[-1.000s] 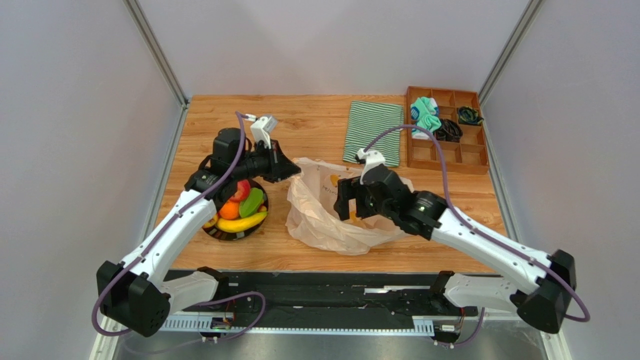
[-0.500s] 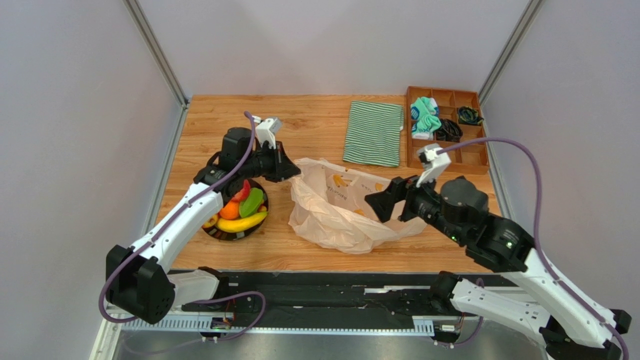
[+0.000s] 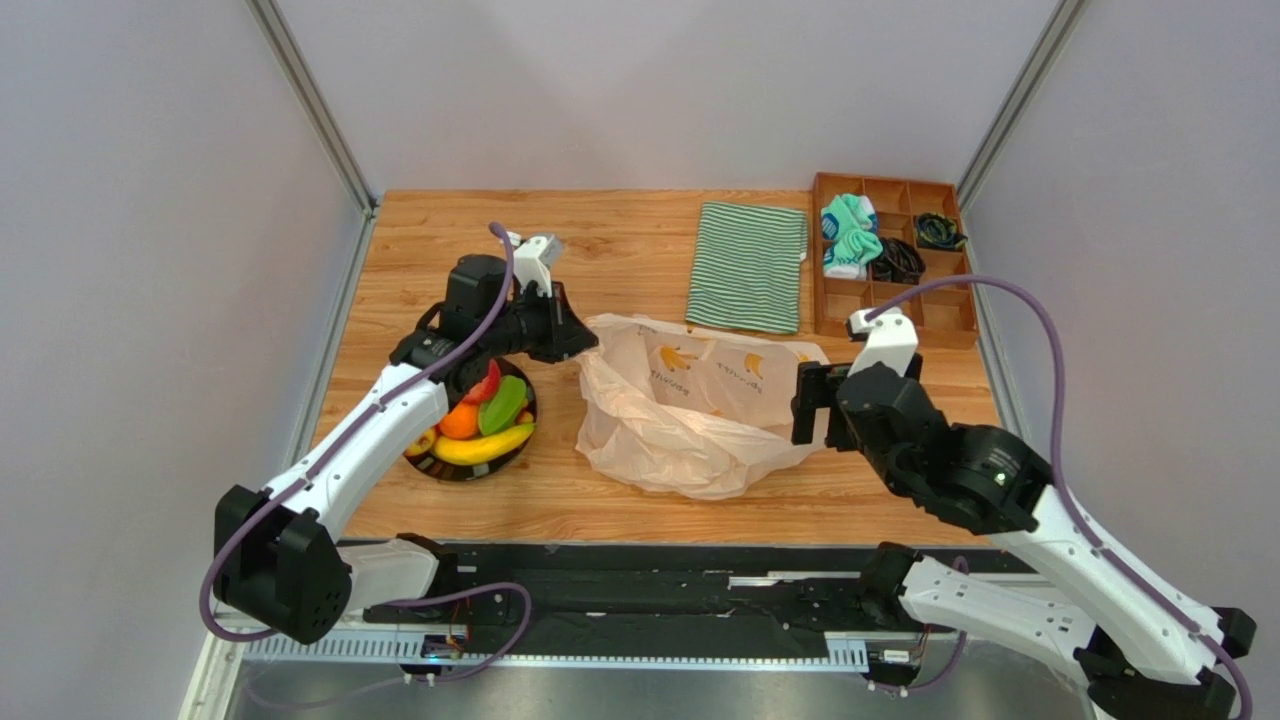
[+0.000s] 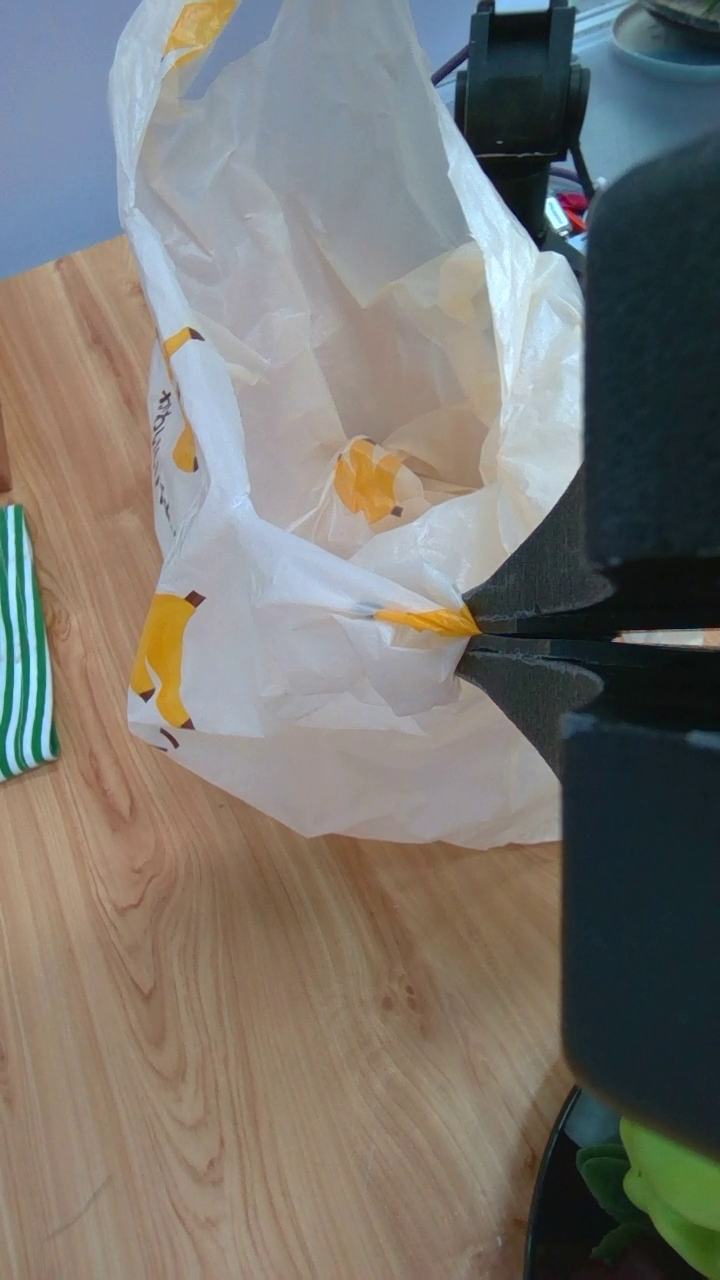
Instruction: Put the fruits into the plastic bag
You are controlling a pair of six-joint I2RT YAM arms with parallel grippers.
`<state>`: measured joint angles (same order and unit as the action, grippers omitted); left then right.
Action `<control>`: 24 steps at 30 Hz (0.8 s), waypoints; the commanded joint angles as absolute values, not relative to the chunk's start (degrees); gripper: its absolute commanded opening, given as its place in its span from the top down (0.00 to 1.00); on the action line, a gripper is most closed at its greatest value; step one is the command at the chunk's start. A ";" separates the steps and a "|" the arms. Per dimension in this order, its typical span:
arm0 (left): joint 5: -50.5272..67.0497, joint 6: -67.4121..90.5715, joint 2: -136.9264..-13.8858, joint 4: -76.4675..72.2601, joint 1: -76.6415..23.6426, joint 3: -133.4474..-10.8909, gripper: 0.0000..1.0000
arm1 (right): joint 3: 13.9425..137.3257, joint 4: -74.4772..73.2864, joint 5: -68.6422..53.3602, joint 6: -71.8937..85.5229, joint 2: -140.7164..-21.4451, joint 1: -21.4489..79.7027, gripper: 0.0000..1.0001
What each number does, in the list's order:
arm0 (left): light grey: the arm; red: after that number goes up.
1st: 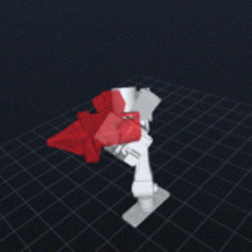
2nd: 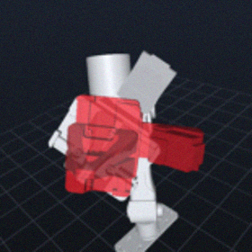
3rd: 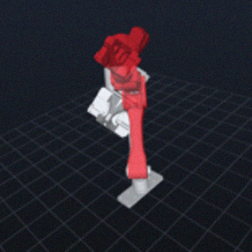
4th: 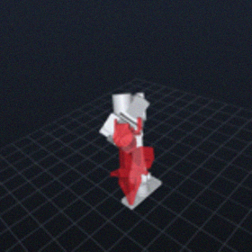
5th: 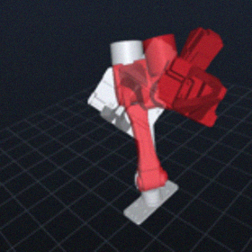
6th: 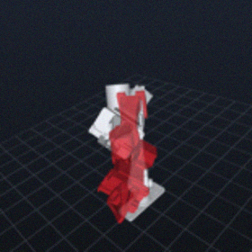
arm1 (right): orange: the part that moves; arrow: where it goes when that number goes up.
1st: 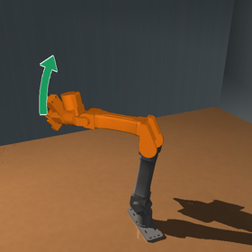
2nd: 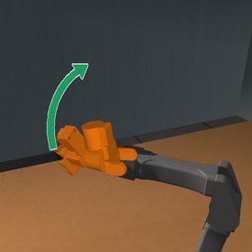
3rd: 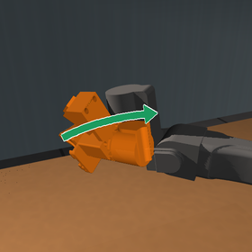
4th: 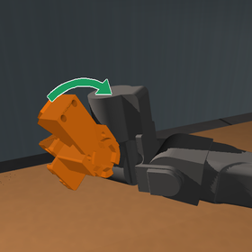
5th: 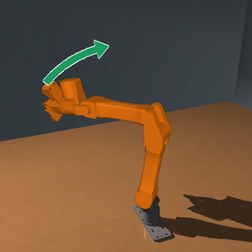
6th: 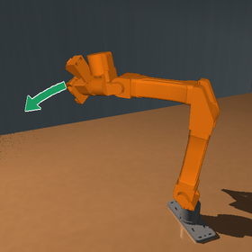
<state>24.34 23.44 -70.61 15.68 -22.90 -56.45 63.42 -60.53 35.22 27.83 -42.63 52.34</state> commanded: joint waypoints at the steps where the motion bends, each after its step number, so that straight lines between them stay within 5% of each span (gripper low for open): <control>1: 23.91 21.71 -69.26 15.47 -23.20 -57.92 1.00 | 59.86 -56.70 38.76 26.30 -42.98 50.81 0.12; 5: 24.17 21.53 -68.56 15.29 -23.12 -57.22 1.00 | 56.69 -50.19 35.69 22.95 -42.54 48.69 0.31; 6: 24.26 21.36 -68.55 15.29 -23.12 -57.22 1.00 | 56.69 -48.97 35.42 22.68 -42.71 48.60 0.40; 7: 24.34 21.18 -68.29 15.29 -23.12 -57.04 1.00 | 56.69 -48.69 34.98 22.59 -42.71 48.52 0.65; 10: 24.52 20.31 -67.77 15.73 -23.20 -56.95 1.00 | 57.04 -48.25 35.24 22.50 -42.98 48.52 0.95; 11: 24.43 20.04 -67.68 15.73 -23.20 -56.95 0.92 | 57.04 -48.34 35.33 22.50 -43.07 48.43 1.00; 12: 24.00 19.69 -67.24 15.65 -23.55 -56.87 0.66 | 57.04 -48.25 35.42 22.50 -42.98 48.51 1.00; 15: 19.79 17.58 -65.57 16.69 -25.13 -57.21 0.27 | 56.95 -48.16 36.03 23.02 -43.33 48.60 1.00; 18: 16.44 17.05 -63.29 17.31 -25.22 -56.78 0.16 | 56.87 -48.60 37.52 24.08 -44.03 48.60 1.00; 19: 15.57 16.96 -61.45 17.14 -25.22 -56.34 0.03 | 57.04 -48.78 37.88 24.34 -44.21 48.52 1.00; 24: 6.96 16.26 -51.62 13.01 -25.22 -51.08 0.02 | 56.95 -49.04 38.58 25.05 -45.44 48.52 1.00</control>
<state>14.92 18.41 -59.79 17.02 -25.15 -54.33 56.29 -51.09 36.29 23.92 -44.80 48.66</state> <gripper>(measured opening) 0.972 0.011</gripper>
